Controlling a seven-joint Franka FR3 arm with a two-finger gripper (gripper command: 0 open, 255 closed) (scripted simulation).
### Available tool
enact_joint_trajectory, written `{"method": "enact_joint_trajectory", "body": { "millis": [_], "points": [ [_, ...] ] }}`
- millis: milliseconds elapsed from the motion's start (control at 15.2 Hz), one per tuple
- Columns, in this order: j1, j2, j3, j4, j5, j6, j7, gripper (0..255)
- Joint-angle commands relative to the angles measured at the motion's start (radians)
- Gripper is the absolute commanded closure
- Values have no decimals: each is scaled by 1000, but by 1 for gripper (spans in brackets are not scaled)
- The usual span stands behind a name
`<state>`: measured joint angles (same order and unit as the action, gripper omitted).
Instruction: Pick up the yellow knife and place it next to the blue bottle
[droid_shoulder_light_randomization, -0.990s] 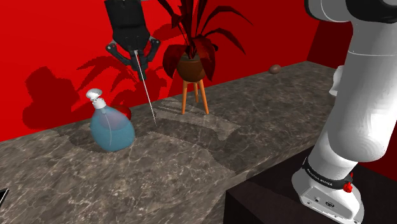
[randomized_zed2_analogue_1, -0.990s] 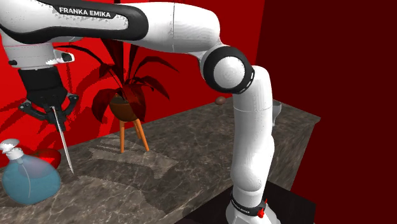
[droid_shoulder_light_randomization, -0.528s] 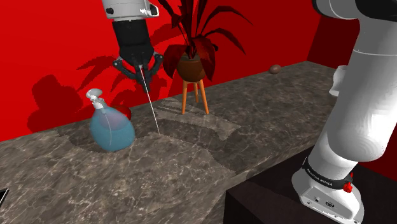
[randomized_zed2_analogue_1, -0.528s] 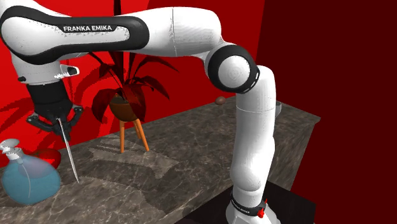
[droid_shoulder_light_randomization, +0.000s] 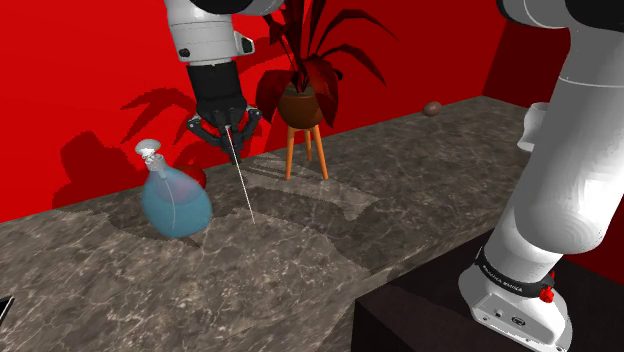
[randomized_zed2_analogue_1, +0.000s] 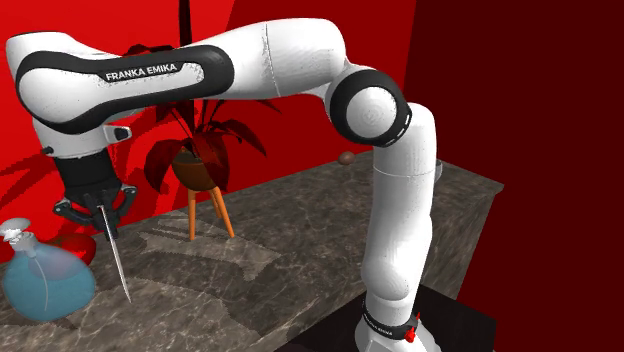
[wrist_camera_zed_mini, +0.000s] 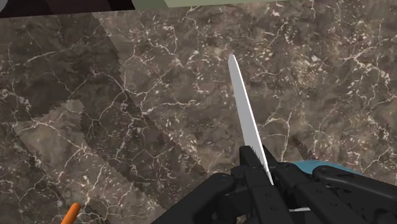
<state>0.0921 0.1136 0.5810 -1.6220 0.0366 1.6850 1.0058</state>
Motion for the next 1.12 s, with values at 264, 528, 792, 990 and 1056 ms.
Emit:
{"method": "enact_joint_trajectory", "body": {
  "millis": [264,528,792,990,1056],
  "points": [
    [-3,-2,-2,-85,2,83,-8,255],
    [-3,1,-2,-135,0,136,-10,255],
    [-2,9,-3,-180,-4,188,-11,255],
    [-1,17,-4,-212,-8,226,-11,255],
    [-1,20,-4,-222,-9,239,-11,255]
  ]
}}
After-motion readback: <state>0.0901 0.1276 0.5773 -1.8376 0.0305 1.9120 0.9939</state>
